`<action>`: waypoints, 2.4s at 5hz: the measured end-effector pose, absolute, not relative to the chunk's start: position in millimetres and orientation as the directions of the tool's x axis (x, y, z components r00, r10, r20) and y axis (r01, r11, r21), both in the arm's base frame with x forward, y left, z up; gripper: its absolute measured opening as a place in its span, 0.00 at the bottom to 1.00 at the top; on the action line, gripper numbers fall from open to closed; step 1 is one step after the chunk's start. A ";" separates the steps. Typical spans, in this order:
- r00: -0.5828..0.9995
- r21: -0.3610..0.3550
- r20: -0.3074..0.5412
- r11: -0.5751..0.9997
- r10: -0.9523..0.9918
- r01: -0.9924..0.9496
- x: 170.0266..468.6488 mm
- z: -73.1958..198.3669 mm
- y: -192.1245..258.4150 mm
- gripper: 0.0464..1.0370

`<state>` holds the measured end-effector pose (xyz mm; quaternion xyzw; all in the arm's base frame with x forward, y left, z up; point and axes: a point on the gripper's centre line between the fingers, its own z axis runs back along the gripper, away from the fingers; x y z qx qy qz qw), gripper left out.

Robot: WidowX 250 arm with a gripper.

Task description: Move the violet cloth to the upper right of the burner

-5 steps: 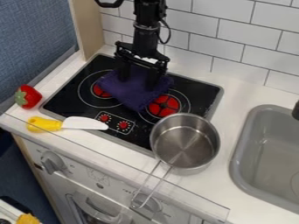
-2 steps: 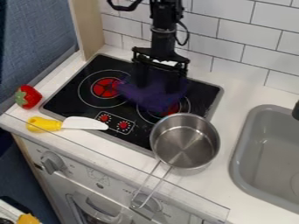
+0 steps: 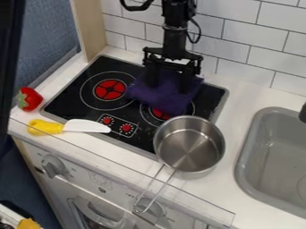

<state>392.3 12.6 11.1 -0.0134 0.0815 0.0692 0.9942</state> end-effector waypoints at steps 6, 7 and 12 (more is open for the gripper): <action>0.982 -0.056 -0.083 0.983 0.171 -0.176 389.4 86.8 21.7 0.96; 0.965 0.051 -0.118 0.972 0.236 -0.232 365.6 82.0 39.0 0.96; 0.982 0.200 -0.164 0.978 0.095 -0.061 269.2 112.2 124.8 0.96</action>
